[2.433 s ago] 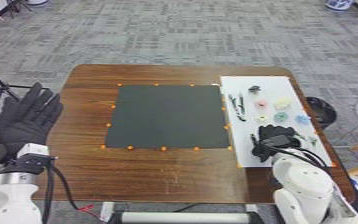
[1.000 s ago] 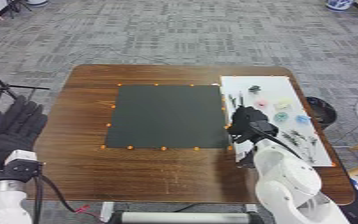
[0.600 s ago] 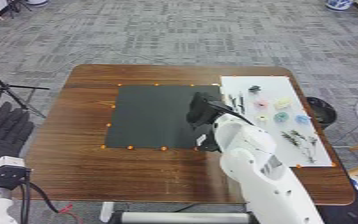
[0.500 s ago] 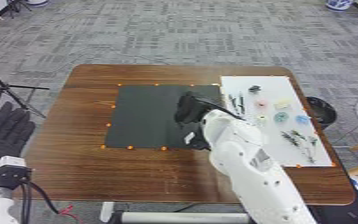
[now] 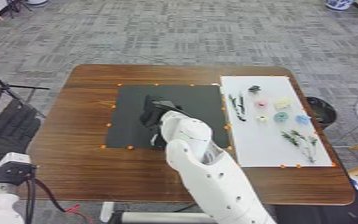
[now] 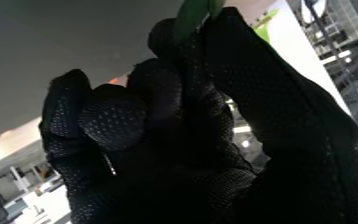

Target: Arrange flowers

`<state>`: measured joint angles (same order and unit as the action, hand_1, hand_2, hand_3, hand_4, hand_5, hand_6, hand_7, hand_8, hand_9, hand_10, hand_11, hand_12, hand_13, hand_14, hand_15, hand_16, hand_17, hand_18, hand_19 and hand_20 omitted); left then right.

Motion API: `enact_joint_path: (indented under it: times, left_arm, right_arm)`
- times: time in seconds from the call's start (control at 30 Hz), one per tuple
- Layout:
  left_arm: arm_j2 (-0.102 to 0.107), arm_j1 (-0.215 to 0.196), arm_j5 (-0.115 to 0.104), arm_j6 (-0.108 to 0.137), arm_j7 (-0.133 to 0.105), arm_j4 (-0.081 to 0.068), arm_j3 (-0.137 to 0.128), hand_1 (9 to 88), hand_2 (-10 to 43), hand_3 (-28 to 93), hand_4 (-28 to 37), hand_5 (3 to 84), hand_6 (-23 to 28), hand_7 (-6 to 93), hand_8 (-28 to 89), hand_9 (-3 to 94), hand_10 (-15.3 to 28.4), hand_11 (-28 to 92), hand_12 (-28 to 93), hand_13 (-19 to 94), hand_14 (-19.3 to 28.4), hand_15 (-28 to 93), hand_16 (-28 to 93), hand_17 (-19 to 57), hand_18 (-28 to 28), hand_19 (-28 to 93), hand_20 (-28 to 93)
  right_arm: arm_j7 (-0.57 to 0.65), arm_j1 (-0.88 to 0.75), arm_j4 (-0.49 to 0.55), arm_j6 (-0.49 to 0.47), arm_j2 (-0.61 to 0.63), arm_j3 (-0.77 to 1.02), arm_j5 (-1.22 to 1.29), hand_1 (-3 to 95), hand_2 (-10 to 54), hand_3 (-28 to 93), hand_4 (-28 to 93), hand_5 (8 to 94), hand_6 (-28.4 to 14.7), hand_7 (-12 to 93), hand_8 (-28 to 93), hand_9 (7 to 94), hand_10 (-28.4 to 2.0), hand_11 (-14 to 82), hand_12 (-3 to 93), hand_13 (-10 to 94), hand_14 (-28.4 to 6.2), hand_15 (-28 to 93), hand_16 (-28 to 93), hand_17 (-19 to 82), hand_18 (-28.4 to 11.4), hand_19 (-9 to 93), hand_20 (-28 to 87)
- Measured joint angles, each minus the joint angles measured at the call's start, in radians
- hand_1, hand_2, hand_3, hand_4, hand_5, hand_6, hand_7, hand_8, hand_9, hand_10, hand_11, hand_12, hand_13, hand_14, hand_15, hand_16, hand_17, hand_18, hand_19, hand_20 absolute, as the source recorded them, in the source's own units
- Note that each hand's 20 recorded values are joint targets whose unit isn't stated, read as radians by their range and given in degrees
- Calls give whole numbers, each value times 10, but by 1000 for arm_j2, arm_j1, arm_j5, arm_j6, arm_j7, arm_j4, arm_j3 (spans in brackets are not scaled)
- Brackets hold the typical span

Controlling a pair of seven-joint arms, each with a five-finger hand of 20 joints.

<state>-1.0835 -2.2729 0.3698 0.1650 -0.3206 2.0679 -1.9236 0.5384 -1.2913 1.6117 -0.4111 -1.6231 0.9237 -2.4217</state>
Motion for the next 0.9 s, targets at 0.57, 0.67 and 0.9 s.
enact_joint_path:
  times: [0.57, 0.67, 0.9]
  left_arm:
    - [18, 15, -19, 7, -33, -3, -2, 245, 178, 630, -283, 396, 75, 65, -86, 344, 140, 175, 57, 260, 122, 195, -63, -68, 113, 338, 44]
    - [17, 15, -18, 7, -38, -3, 0, 243, 172, 648, -283, 396, 75, 66, -86, 343, 139, 172, 58, 260, 122, 193, -61, -68, 113, 337, 46]
    - [12, 12, -17, 7, -44, -2, 0, 242, 166, 664, -283, 394, 76, 64, -85, 343, 138, 168, 59, 261, 121, 189, -59, -68, 113, 337, 47]
  right_arm:
    - [27, -13, -122, -7, -181, 21, -91, 495, -95, 749, -195, 733, -30, 533, 190, 732, -129, 499, 612, 662, -171, 729, 482, 336, -283, 813, 415]
    - [43, -19, -134, -16, -190, 28, -105, 510, -95, 737, -212, 736, -33, 521, 193, 733, -132, 495, 613, 663, -172, 727, 482, 338, -283, 813, 414]
    - [156, -27, -183, -29, -221, 56, -92, 516, -95, 738, -226, 743, -34, 498, 199, 754, -126, 470, 608, 679, -163, 709, 465, 351, -284, 811, 408]
